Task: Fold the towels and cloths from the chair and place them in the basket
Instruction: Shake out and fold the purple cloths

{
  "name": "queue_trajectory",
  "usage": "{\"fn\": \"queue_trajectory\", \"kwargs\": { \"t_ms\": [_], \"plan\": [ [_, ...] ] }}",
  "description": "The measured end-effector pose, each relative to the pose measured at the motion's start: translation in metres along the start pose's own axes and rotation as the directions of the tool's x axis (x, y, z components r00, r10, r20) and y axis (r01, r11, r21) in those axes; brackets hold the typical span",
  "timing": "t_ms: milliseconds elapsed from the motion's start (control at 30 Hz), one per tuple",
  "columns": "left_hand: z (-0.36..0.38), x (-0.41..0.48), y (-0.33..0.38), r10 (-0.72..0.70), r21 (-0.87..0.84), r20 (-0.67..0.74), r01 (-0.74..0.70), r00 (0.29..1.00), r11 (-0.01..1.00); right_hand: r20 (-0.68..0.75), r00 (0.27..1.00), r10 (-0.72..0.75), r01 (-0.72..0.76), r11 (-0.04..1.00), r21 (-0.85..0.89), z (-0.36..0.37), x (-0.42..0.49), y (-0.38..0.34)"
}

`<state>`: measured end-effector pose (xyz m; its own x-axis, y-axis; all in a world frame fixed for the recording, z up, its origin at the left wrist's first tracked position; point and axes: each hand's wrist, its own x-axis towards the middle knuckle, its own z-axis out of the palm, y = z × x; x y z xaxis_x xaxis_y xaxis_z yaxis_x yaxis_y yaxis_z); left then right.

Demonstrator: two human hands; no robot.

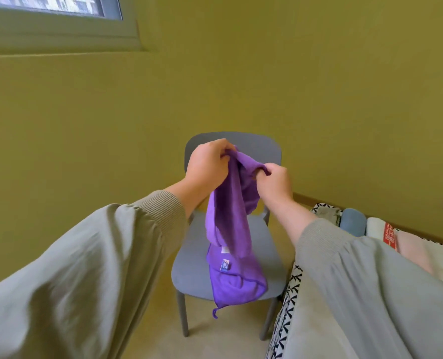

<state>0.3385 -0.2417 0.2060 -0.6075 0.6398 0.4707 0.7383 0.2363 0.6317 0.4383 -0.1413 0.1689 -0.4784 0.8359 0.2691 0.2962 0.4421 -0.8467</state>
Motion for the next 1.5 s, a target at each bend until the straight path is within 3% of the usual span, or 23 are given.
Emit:
{"fn": "queue_trajectory", "kwargs": {
  "t_ms": [233,433,500,633,700,933,1067,1200,1333,1500],
  "plan": [
    [-0.057,-0.021,0.041,0.02,0.119,-0.109,-0.007,0.994,0.993,-0.043,0.996,-0.081,0.083,0.995,0.059,-0.039,-0.024,-0.064],
    [-0.105,-0.043,0.056,-0.121,0.178,0.001,0.119,0.993,0.977,0.019,0.985,-0.171,0.171,0.985,0.015,-0.055,-0.055,-0.115],
    [-0.122,-0.049,0.06,-0.154,0.093,0.072,0.147,0.986,0.985,0.07,0.978,-0.196,0.194,0.981,0.03,-0.056,-0.062,-0.125],
    [-0.149,-0.071,0.065,-0.191,-0.33,0.139,0.227,0.972,0.916,0.189,0.959,-0.212,0.194,0.975,0.11,-0.055,-0.079,-0.151],
    [-0.161,-0.079,0.067,-0.182,-0.399,0.13,0.219,0.975,0.89,0.249,0.941,-0.23,0.205,0.971,0.12,-0.056,-0.088,-0.163],
    [-0.199,-0.084,0.065,-0.183,-0.424,-0.036,0.151,0.982,0.893,0.552,0.792,-0.26,0.176,0.964,0.202,-0.06,-0.117,-0.197],
    [-0.22,-0.085,0.064,-0.244,-0.365,-0.214,0.154,0.946,0.918,0.756,0.65,-0.074,0.097,0.995,0.013,-0.077,-0.122,-0.197],
    [-0.245,-0.085,0.047,-0.283,-0.29,-0.359,0.182,0.89,0.94,0.677,0.73,0.098,0.162,0.937,-0.31,-0.083,-0.113,-0.186],
    [-0.26,-0.087,0.029,-0.278,-0.213,-0.429,0.203,0.86,0.956,0.467,0.882,0.062,0.221,0.82,-0.527,-0.09,-0.107,-0.185],
    [-0.265,-0.089,0.018,-0.296,-0.118,-0.381,0.271,0.876,0.955,0.339,0.941,0.021,0.102,0.936,-0.338,-0.079,-0.11,-0.197]
  ]
}}
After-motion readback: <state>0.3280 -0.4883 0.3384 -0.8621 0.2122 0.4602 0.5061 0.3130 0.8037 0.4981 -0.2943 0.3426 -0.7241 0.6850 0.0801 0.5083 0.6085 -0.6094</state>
